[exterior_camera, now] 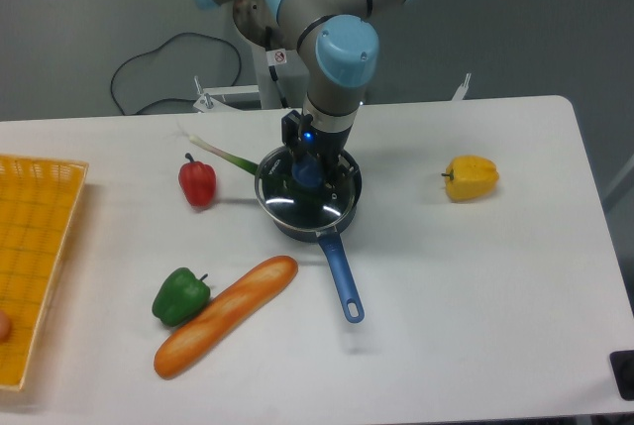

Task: Close the pot lid
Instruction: 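Press the lid down, shifting the saucepan and its handle, then adjust the lid to seat it flat on the saucepan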

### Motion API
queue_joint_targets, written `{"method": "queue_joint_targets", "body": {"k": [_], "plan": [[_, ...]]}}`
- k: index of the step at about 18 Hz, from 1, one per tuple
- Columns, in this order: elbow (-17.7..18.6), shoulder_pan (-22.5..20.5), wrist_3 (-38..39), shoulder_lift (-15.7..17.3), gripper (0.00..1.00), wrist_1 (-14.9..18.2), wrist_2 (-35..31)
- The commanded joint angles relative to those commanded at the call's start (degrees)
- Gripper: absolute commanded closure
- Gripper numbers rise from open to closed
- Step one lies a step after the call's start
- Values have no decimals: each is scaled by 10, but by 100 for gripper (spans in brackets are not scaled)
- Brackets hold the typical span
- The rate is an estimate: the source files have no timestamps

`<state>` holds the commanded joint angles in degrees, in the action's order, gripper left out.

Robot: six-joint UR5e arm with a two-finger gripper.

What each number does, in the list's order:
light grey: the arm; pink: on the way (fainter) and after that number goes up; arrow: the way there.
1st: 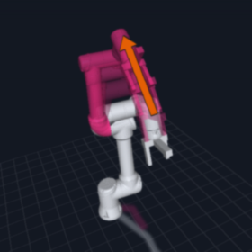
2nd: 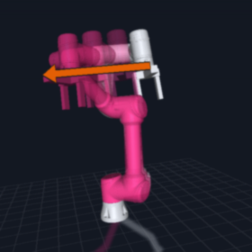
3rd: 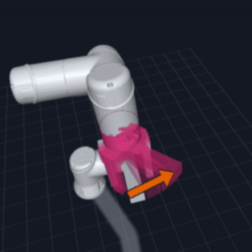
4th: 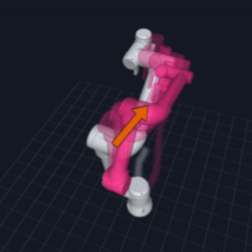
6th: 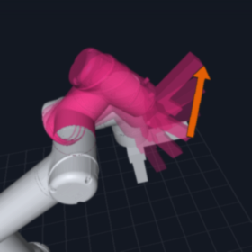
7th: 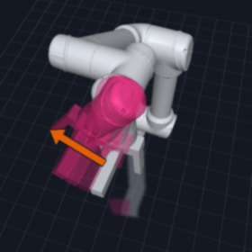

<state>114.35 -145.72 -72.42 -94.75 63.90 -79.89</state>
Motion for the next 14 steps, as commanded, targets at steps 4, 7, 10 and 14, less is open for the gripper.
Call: {"method": "queue_joint_targets", "body": {"k": [4,7,10,14], "plan": [[-13,-1,0,1,73,31,-5],[-19,-1,-3,0,73,41,-26],[-18,-2,-31,1,73,44,-29],[-18,-1,-30,1,73,43,-28]]}}
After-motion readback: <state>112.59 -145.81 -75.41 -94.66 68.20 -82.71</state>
